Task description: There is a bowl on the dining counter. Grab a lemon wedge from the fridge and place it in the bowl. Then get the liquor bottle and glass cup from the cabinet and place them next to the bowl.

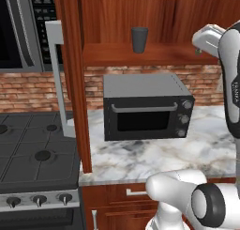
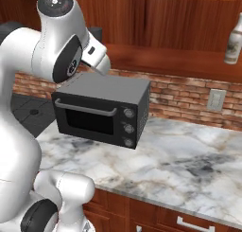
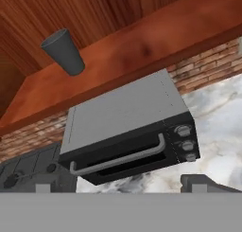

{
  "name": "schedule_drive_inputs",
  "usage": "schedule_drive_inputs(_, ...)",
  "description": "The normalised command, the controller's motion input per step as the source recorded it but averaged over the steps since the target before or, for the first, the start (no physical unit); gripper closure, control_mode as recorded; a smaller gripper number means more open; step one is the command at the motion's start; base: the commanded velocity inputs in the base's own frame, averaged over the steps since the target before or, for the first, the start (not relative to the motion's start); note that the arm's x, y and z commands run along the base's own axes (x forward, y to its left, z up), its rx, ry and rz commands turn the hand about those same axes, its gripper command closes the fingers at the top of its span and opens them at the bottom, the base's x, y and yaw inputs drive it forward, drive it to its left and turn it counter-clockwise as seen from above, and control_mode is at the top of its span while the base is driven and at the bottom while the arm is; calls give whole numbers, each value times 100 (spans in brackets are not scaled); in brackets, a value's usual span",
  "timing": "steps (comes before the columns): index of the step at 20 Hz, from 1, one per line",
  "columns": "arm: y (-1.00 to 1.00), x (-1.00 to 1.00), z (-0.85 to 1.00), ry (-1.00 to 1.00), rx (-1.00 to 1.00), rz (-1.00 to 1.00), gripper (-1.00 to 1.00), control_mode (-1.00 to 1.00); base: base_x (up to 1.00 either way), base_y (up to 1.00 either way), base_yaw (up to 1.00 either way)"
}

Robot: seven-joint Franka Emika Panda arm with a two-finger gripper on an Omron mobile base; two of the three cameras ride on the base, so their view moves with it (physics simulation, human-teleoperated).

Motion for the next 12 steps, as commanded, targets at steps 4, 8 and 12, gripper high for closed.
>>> schedule_drive_inputs(4,20,75,0,0,5,0,-100,-100,0,0,0)
schedule_drive_inputs(8,23,54,0,-2,6,0,-100,-100,0,0,0)
schedule_drive_inputs(12,14,40,0,-8,8,0,-100,-100,0,0,0)
